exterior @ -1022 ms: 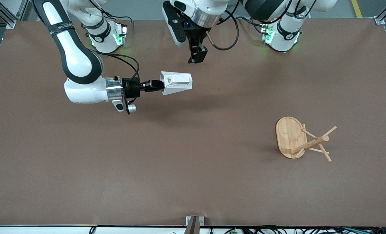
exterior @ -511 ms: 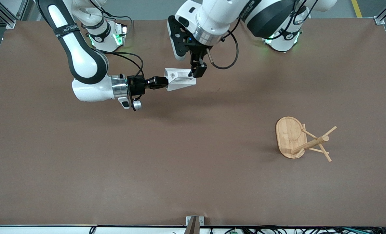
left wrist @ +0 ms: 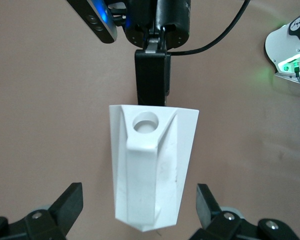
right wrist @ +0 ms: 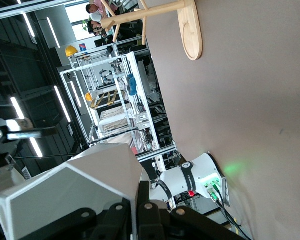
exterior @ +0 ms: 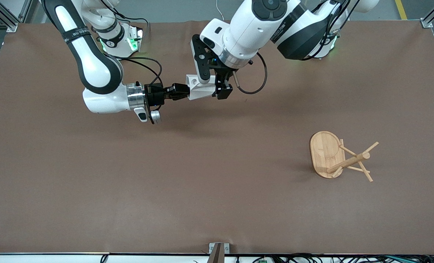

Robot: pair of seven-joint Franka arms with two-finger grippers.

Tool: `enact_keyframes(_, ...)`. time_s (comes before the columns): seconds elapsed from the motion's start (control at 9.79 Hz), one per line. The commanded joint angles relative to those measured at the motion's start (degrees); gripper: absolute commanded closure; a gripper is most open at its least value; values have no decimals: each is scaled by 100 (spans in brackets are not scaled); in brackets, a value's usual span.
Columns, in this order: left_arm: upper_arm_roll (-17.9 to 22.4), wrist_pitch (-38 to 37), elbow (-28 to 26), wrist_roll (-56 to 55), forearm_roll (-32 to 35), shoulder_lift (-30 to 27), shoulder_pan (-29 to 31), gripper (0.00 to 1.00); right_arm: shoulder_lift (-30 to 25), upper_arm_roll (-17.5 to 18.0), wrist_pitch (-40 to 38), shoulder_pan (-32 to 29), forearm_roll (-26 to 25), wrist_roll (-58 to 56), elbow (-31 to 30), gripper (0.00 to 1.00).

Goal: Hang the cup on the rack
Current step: 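Grasp the cup with the left gripper from the right gripper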

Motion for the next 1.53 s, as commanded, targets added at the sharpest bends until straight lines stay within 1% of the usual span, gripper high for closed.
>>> enact_keyframes(0.0, -1, 124, -281, 362, -90, 56, -41, 0, -216, 138, -21, -88, 241, -124, -206, 100)
enact_keyframes(0.2, -1, 377, -299, 592, -90, 231, -68, 0, -251, 147, -21, -88, 241, -124, -206, 100)
enact_keyframes(0.31, -1, 457, -299, 592, -90, 293, -77, 3, -260, 147, -21, -88, 293, -116, -198, 100)
enact_keyframes(0.41, 7, 458, -308, 592, -73, 354, -77, 15, -277, 147, -21, -80, 346, -115, -198, 100)
enact_keyframes(0.51, -1, 458, -360, 592, -55, 372, -77, 32, -295, 147, -21, -80, 346, -115, -206, 99)
enact_keyframes(0.61, 7, 458, -378, 575, -46, 364, -85, 58, -304, 147, -30, -88, 346, -107, -206, 99)
enact_keyframes(0.72, -1, 449, -421, 540, -37, 346, -94, 79, -321, 147, -21, -88, 346, -98, -198, 99)
enact_keyframes(0.82, -1, 423, -422, 522, -37, 329, -77, 93, -330, 147, -30, -88, 346, -89, -198, 99)
enact_keyframes(0.92, 7, 405, -413, 505, -46, 303, -59, 99, -330, 147, -30, -88, 346, -89, -198, 99)
enact_keyframes(1.02, 7, 388, -396, 426, -29, 285, -16, 99, -330, 147, -38, -97, 346, -28, -198, 83)
enact_keyframes(1.12, 16, 388, -387, 408, -11, 267, 20, 99, -417, 138, -73, -97, 346, 33, -189, 1)
enact_keyframes(1.23, 77, 388, -378, 417, -11, 215, 29, 99, -496, 129, -91, -106, 346, 34, -189, 0)
enact_keyframes(1.43, 104, 370, -369, 487, 7, 188, 247, 99, -585, 86, -118, -150, 320, 34, -180, 0)
